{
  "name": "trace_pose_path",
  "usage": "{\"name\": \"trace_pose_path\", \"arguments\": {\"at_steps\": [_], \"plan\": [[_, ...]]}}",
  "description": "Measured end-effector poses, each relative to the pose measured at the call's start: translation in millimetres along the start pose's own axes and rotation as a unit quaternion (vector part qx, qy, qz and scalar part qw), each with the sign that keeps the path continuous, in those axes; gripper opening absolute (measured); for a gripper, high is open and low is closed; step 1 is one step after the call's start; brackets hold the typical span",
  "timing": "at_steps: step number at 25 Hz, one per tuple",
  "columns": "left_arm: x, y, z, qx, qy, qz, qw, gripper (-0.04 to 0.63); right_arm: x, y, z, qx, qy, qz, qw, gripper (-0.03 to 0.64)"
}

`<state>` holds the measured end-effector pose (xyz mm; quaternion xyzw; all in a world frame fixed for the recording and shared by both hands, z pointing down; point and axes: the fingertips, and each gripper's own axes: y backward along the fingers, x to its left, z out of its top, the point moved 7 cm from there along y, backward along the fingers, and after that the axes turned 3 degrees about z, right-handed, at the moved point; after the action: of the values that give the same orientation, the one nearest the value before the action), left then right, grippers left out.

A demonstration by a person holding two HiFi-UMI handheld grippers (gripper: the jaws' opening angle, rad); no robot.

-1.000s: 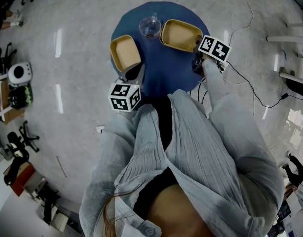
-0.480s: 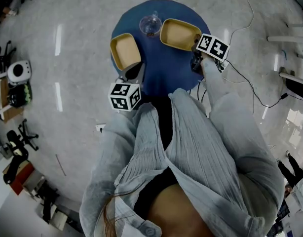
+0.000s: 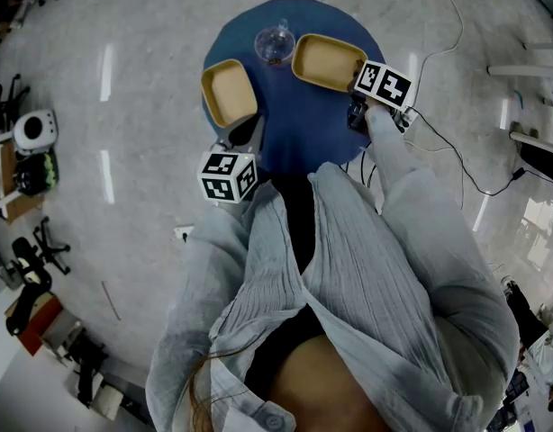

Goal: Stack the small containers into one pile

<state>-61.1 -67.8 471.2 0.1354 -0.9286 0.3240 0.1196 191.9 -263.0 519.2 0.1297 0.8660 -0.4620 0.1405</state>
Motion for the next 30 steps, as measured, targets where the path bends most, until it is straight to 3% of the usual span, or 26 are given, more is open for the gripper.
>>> {"name": "trace_pose_path", "arguments": {"at_steps": [7, 17, 19, 25, 30], "plan": [[2, -1, 0, -0.002, 0.001, 0.001, 1.0000, 0.014, 10, -1, 0, 0.000, 0.054, 0.007, 0.999, 0.183], [-2, 2, -5, -0.002, 0.007, 0.006, 1.0000, 0.014, 0, -1, -12, 0.032, 0.079, 0.012, 0.996, 0.283], [-3, 3, -5, -0.004, 0.009, 0.008, 0.9999, 0.014, 0, 0, -16, 0.040, 0.083, 0.022, 0.996, 0.353], [-7, 5, -5, -0.009, 0.014, 0.019, 0.9997, 0.014, 0, 15, -20, 0.026, 0.093, 0.045, 0.994, 0.360], [-12, 3, -9, -0.016, 0.028, 0.037, 0.9988, 0.014, -8, 31, -18, -0.009, 0.065, 0.075, 0.995, 0.362]]}}
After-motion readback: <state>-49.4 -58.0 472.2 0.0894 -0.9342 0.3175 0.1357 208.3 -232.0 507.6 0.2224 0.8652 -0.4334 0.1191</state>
